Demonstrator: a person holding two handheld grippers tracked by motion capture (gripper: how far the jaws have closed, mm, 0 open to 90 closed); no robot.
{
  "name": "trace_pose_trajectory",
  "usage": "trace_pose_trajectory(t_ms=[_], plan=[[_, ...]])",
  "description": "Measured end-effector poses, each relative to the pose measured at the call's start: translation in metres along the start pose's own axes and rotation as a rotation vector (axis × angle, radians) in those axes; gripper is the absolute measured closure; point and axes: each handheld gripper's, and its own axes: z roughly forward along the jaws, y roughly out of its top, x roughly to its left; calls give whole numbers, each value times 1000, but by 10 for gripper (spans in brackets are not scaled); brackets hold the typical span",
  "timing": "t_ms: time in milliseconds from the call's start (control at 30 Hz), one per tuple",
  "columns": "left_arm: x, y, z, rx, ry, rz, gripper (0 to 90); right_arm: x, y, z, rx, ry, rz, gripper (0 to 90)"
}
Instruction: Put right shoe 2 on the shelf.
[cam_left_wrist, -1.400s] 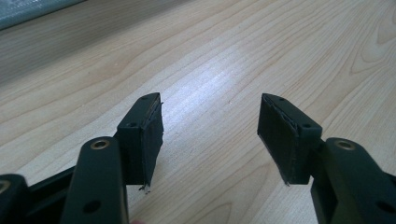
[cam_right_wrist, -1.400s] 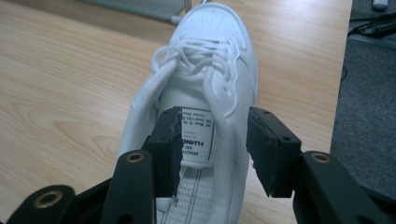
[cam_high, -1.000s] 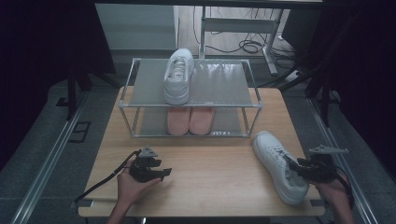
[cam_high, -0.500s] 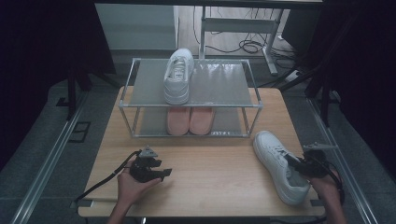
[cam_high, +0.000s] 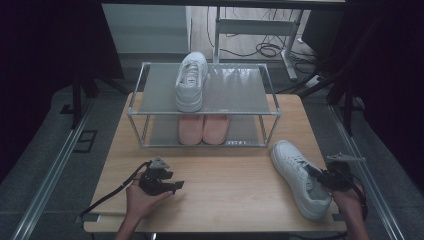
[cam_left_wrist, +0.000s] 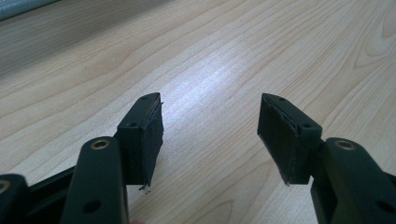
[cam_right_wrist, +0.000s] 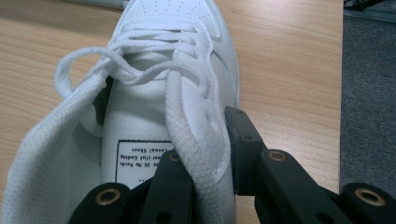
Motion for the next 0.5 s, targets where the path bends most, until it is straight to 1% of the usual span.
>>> trace_pose_trajectory(t_ms=[200, 367, 500], plan=[[0, 0, 0, 0, 2, 1, 408, 2, 1, -1, -9, 7, 2, 812], [0, 0, 0, 3, 2, 3, 408, 9, 3, -4, -23, 25, -13, 812], [0, 0, 0, 2, 3, 4, 408, 13, 5, -9, -45, 39, -11, 812]])
